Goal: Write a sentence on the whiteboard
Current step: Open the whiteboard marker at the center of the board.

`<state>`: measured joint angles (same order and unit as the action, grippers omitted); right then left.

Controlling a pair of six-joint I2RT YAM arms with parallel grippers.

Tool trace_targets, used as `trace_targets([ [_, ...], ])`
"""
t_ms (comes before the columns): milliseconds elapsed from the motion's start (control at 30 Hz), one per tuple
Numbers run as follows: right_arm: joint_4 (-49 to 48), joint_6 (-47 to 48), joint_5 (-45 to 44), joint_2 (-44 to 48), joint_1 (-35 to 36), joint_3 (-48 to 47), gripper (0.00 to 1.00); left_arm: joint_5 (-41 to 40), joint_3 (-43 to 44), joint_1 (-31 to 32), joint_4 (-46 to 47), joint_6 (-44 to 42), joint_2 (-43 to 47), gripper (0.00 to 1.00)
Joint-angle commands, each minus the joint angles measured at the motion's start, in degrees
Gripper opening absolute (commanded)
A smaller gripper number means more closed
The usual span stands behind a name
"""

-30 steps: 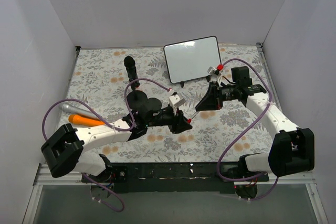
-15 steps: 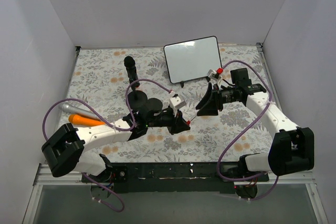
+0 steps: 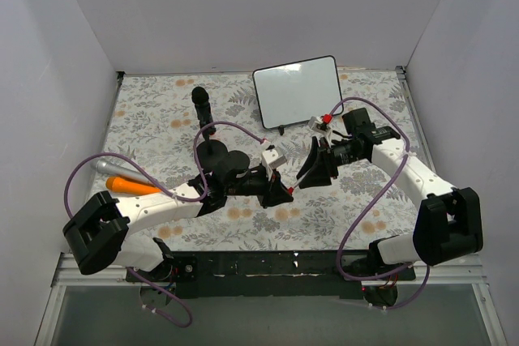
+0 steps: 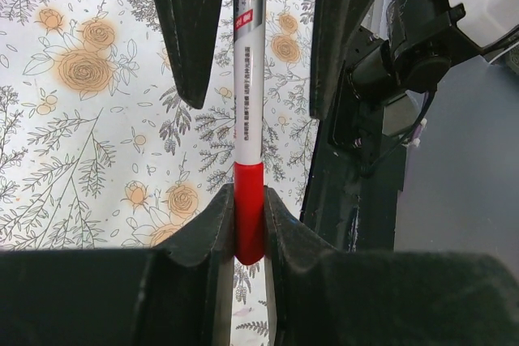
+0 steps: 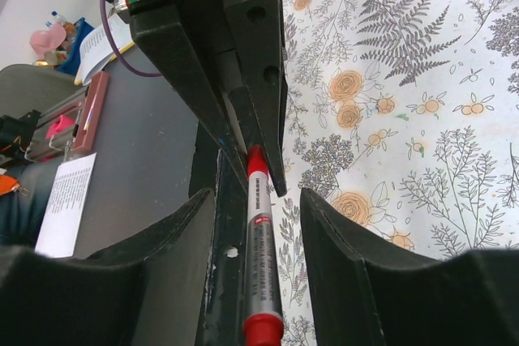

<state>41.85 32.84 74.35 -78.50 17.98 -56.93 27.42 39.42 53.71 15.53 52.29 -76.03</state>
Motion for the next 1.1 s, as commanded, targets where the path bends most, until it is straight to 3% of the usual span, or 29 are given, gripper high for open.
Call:
trace_targets([
  [0, 1.75, 1.35, 1.41, -0.78, 0.39, -3.02, 0.5, 0.18, 0.48, -0.36, 2.22, 0.18, 2.02, 0.0],
  [67, 1.66, 1.09, 2.03, -0.78, 0.3, -2.93, 0.47, 0.0, -0.13, -0.45, 2.66, 0.09, 2.38, 0.0],
  [233, -1.49, -4.17, 5.71, -0.95, 0.39, -2.93, 0.27, -0.17, -0.4, -0.36, 2.93, 0.18, 2.03, 0.0],
  [400, -5.89, -8.84, 7.92, -0.52, 0.39, -2.05, 0.34, -0.35, -0.31, -0.45, 3.46, 0.35, 1.24, 0.0],
  [467, -5.98, -8.93, 7.31, -0.25, 0.39, -1.79, 0.32, -0.7, -0.13, -0.54, 3.63, 0.35, 1.23, 0.0],
  [533, -6.77, -9.28, 6.78, 0.19, 0.39, -1.35, 0.05, -0.79, -0.39, -0.71, 3.81, 0.53, 1.15, 0.0],
  [567, -6.86, -9.37, 6.6, 0.28, 0.39, -1.35, 0.01, -0.79, -0.48, -0.89, 3.89, 0.53, 1.23, 0.0],
  [867, -5.02, -7.71, 6.41, -0.95, -4.35, -5.82, 0.01, -3.33, -4.17, -1.51, 2.76, -3.42, 4.83, 0.0],
  [1067, 2.18, -1.47, 5.37, -3.24, -7.51, -11.45, 0.01, -6.67, -8.56, -1.51, -1.29, -8.69, 9.84, 0.0],
])
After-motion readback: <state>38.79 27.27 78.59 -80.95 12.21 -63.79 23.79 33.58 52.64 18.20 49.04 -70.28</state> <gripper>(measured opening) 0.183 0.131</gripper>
